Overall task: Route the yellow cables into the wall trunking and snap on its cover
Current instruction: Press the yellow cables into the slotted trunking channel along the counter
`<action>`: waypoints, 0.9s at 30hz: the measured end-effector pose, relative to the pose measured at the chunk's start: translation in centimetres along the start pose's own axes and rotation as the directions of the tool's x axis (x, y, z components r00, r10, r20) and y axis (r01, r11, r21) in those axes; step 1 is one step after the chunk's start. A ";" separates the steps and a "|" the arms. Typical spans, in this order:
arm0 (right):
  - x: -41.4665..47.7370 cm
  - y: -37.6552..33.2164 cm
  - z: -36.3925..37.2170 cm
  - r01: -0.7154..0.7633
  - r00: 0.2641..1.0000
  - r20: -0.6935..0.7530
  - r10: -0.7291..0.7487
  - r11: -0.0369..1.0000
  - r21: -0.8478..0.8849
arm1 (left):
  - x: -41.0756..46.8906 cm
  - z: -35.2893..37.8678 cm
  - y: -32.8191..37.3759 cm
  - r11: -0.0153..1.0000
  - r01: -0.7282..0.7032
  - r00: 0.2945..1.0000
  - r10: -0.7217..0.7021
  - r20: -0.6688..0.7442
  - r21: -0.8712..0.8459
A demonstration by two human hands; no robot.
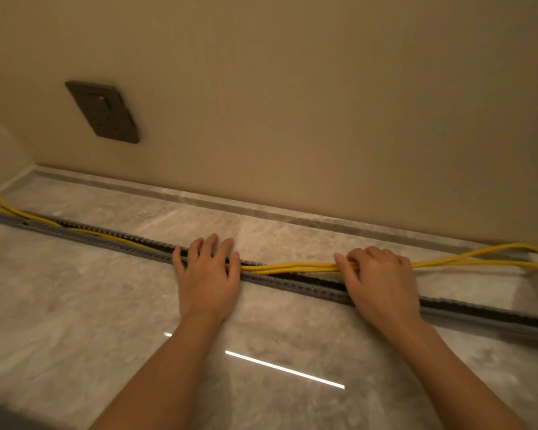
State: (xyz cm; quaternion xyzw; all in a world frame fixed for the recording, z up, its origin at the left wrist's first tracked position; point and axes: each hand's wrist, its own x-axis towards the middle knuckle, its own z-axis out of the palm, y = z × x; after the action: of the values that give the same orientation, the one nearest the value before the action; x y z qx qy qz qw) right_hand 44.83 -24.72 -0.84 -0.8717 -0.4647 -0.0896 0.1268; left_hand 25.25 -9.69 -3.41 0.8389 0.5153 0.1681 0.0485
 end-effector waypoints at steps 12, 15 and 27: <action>-0.2 -0.5 1.4 -0.103 0.994 -0.024 0.103 0.995 0.018 | 0.0 0.2 0.1 1.000 0.006 1.000 -0.006 -0.003 0.005; -0.6 -0.6 1.5 -0.056 0.982 -0.180 0.062 0.998 0.039 | 0.0 0.2 0.0 1.000 0.007 1.000 -0.007 -0.003 0.005; -1.9 0.1 1.5 0.150 0.811 -0.584 -0.040 0.978 0.142 | -0.1 0.4 0.0 1.000 -0.013 1.000 0.013 -0.014 0.010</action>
State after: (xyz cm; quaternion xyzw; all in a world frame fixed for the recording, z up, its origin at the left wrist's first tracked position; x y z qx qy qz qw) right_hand 43.89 -25.76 -2.82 -0.7637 -0.4535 -0.3134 0.3358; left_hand 25.35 -9.70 -3.76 0.8413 0.5111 0.1716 0.0397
